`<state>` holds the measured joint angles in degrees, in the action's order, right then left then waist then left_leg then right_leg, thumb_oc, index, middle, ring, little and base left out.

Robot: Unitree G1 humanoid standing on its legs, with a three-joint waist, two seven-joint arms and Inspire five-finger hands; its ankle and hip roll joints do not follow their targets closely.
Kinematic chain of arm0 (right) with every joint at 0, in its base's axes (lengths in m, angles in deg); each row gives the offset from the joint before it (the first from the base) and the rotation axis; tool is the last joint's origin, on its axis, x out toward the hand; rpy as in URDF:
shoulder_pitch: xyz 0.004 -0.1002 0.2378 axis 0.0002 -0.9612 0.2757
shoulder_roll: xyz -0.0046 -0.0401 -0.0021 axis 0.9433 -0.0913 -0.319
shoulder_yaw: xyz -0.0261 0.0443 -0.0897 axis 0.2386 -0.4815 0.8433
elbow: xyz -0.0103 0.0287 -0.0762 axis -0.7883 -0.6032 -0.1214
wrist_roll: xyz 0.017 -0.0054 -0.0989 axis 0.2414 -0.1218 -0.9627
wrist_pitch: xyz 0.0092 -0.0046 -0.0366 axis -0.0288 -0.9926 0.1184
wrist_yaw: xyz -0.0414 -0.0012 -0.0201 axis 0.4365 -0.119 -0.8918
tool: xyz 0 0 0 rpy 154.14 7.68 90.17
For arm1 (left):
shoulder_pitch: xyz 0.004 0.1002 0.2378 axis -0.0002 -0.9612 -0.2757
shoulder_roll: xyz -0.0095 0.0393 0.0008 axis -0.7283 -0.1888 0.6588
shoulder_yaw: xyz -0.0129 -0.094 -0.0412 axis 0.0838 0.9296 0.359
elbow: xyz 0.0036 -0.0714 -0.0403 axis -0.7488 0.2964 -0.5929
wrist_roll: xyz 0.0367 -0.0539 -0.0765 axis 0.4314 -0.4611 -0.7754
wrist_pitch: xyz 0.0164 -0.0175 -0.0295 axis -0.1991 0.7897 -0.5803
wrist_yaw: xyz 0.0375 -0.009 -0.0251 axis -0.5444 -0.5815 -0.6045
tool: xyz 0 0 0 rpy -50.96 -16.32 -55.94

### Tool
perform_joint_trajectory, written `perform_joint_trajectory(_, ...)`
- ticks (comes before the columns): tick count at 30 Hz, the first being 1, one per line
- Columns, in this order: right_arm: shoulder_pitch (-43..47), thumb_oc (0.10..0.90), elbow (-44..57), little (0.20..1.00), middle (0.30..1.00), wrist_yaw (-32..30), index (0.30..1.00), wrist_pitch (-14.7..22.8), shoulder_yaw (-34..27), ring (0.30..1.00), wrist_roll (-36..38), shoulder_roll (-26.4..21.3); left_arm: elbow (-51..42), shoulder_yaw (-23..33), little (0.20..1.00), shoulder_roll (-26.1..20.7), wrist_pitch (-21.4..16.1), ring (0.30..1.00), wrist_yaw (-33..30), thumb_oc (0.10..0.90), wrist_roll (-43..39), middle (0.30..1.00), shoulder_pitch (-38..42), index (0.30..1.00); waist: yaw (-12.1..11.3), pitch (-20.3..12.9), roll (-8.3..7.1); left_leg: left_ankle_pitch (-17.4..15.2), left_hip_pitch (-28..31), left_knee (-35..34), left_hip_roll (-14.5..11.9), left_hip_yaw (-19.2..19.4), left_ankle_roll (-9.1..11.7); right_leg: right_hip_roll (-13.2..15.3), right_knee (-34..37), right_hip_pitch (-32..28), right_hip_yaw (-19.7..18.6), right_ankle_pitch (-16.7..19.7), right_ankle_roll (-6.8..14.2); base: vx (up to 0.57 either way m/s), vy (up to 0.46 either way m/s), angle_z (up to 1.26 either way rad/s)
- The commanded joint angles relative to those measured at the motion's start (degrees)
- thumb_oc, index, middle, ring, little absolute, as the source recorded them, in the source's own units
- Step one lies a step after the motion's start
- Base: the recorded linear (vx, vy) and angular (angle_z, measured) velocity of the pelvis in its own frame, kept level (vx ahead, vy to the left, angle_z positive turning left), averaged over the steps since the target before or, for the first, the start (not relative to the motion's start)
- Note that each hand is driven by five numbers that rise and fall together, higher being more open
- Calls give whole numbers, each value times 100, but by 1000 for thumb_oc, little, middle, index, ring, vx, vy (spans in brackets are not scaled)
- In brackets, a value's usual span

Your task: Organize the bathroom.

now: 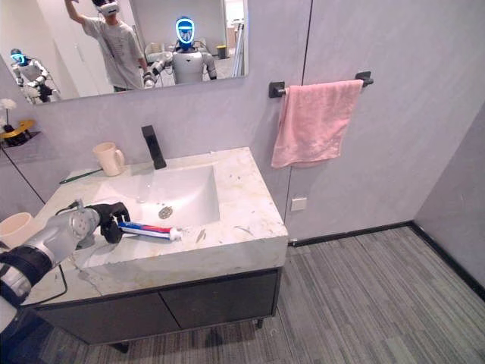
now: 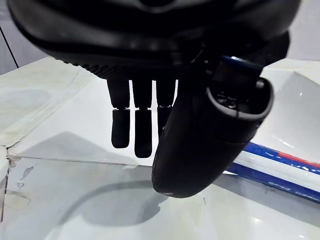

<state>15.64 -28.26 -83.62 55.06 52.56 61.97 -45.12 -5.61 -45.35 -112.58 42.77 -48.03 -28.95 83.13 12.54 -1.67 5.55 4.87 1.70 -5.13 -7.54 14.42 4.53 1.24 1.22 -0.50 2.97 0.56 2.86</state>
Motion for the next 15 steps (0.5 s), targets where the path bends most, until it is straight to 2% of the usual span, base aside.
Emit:
perform_joint_trajectory(1,91,800,-127,900,900,-49,900,-78,215,900,-148,63,34,605,300,109,-44,300,-548,400,-377,300,354,300,241,199,-235,-494,177,216,-46,226,-188,148,-408,-48,474,-388,450,0,0,0)
perform_joint_trajectory(7,34,800,-148,900,900,-56,900,-28,199,900,-103,91,-360,733,300,-128,168,300,-283,400,-344,300,418,300,175,205,-263,-485,163,232,-63,150,-176,147,-404,-94,509,-400,445,0,0,0)
perform_joint_trajectory(15,24,800,-124,900,900,-105,900,-32,190,900,-3,119,-624,742,300,-373,146,300,-3,400,-455,300,618,300,109,207,-262,-465,146,214,-56,61,-169,155,-355,-141,530,-372,455,0,0,0)
